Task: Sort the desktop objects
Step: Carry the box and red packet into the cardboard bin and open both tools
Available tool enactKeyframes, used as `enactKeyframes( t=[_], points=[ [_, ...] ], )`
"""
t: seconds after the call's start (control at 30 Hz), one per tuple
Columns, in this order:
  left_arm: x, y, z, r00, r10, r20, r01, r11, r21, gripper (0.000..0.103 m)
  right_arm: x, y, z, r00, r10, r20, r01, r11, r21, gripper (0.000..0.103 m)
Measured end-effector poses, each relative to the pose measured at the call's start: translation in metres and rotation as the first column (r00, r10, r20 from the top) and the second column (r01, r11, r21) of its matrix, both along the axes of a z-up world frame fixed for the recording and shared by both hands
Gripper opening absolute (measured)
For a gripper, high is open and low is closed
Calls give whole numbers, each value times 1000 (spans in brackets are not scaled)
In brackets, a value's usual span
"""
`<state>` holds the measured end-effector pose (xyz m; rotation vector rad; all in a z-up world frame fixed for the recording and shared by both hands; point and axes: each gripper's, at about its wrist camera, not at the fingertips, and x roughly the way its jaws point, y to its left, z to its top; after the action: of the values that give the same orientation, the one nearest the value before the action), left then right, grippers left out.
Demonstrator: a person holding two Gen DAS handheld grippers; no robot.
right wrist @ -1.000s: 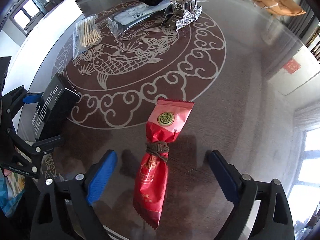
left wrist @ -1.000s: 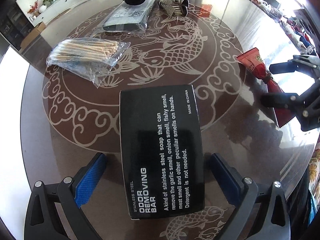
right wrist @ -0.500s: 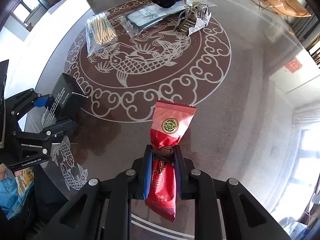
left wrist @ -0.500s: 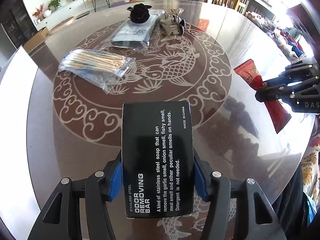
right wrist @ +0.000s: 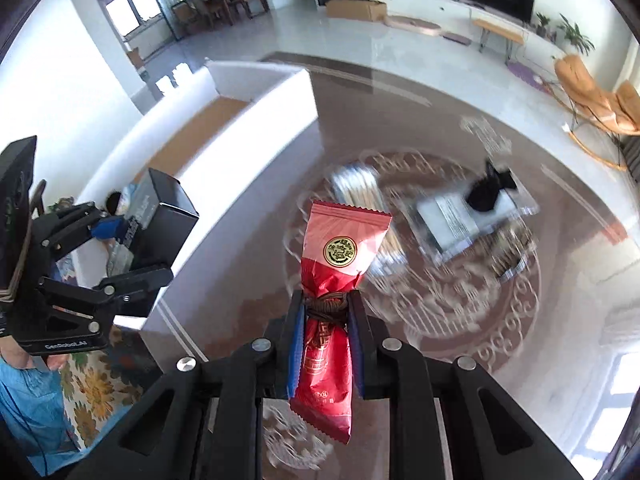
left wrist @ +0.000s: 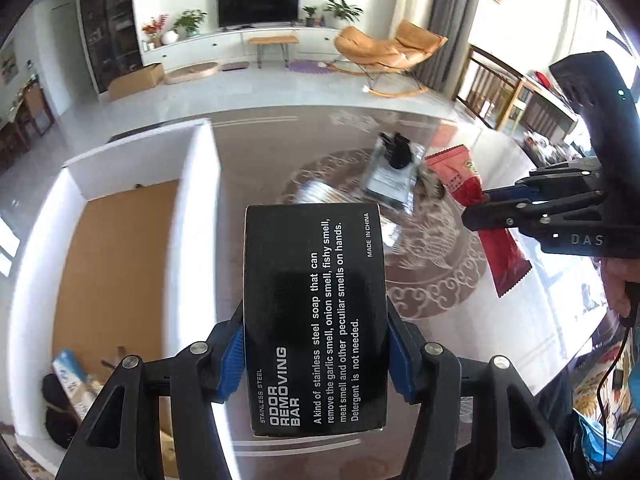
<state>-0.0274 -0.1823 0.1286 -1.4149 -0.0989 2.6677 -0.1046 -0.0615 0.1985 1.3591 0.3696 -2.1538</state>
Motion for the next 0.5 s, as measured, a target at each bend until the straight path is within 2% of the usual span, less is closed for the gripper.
enactKeyframes(
  t=[0.1,0.23,0.37,0.5],
  points=[
    [10,-71,8,989,146,-17,-147,988,-48,58,-1,-70,28,994,79,-69,-85,992,-94,21],
    [24,-151,-9,948,318,15,-316,946,-75,58,7,-160,38,976,181,-120,-202,957,-206,21],
    [26,-201,-48,904,418,88,-412,908,-78,58,10,-236,10,956,277,-98,-292,929,-227,21],
    [18,-219,-81,887,434,155,-426,901,-86,58,9,-284,-41,945,315,-85,-324,933,-156,21]
  ],
)
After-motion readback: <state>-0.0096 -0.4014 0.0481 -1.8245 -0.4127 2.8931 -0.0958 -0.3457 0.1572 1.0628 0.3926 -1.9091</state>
